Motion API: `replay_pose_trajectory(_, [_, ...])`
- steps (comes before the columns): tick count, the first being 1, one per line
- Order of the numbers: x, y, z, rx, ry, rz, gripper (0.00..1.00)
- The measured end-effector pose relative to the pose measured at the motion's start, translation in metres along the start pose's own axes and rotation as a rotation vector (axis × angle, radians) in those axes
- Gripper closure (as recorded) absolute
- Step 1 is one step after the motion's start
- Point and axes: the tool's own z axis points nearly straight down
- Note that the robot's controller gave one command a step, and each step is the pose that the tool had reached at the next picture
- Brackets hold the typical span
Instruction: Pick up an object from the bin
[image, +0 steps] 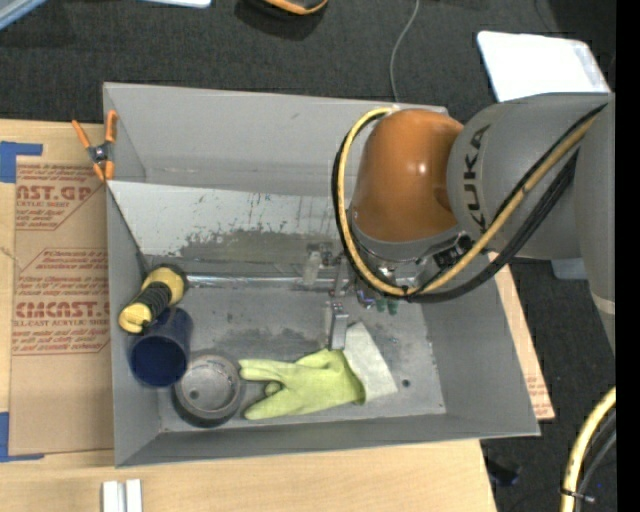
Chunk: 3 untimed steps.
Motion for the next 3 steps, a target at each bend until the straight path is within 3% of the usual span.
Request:
replay_pose_trajectory(1, [-0.002, 0.000, -0.004, 0.000, -0.008, 0.000, 0.00])
replay_pose_trajectory(2, [0.050, 0.029, 0.066, -0.002, -0.010, 0.020, 0.00])
replay_pose_trajectory(3, [0.064, 0.004, 0.094, -0.004, -0.012, 0.108, 0.00])
